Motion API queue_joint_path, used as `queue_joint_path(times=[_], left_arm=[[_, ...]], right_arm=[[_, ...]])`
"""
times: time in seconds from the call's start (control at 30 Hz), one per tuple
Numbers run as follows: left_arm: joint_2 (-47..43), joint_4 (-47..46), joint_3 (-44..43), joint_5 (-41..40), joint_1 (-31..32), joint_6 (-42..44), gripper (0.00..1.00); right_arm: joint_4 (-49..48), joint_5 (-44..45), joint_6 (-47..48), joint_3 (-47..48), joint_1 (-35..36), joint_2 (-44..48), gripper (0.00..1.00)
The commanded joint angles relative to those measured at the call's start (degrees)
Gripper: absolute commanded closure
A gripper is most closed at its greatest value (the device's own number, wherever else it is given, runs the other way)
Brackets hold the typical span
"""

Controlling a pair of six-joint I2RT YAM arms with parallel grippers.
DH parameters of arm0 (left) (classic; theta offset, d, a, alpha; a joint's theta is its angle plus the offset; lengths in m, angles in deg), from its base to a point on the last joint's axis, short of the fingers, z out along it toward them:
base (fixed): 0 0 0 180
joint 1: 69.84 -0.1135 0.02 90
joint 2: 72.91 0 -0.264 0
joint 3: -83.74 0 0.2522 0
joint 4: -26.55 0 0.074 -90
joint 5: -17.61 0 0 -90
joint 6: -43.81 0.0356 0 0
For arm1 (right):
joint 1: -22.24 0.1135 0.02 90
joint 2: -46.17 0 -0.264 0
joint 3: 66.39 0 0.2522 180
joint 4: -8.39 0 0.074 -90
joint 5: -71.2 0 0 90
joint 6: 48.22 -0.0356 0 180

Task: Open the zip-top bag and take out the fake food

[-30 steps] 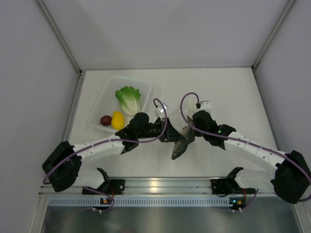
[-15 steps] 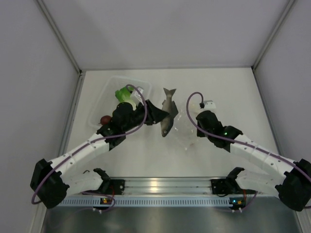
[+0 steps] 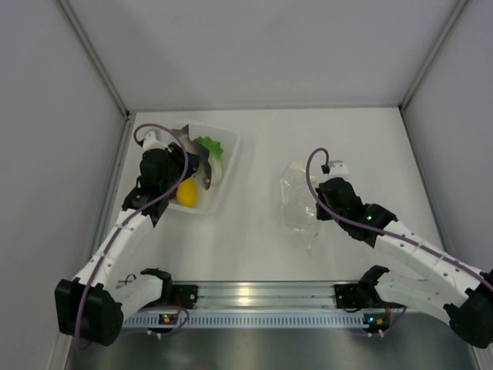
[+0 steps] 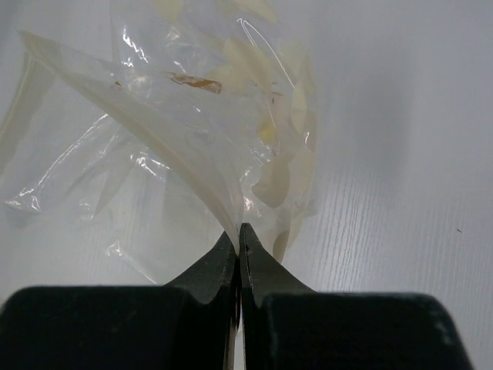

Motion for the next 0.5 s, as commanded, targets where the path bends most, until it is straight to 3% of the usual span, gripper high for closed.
queue_joint_path(times=[0.0, 0.23, 0.33, 0.4, 0.43, 0.47], left_arm=[[1.53, 0.26, 1.73, 6.73, -6.28, 4.24, 1.00], [12.51, 0.44, 1.48, 23.25, -19.99, 11.71, 1.00], [15.42, 0.44, 1.83, 23.63, -22.11, 11.45, 0.98], [15.95, 0.18, 2.09, 23.98, -22.03, 11.10, 0.80], [15.95, -0.17, 2.27, 24.68, -22.03, 11.19, 0.57], [15.43, -0.70, 2.62, 25.21, -22.12, 11.10, 0.50]], right_arm=[[3.02, -1.48, 1.08, 2.58, -0.85, 2.18, 1.00], [4.25, -2.98, 2.40, 2.67, -0.76, 4.20, 1.00], [4.43, -2.89, 2.40, 2.49, -0.76, 4.47, 1.00], [4.43, -3.15, 2.32, 2.41, -0.76, 4.56, 1.00], [4.25, -3.07, 2.49, 2.23, -0.76, 4.64, 0.99], [4.25, -3.24, 2.49, 2.14, -0.85, 4.64, 0.98]])
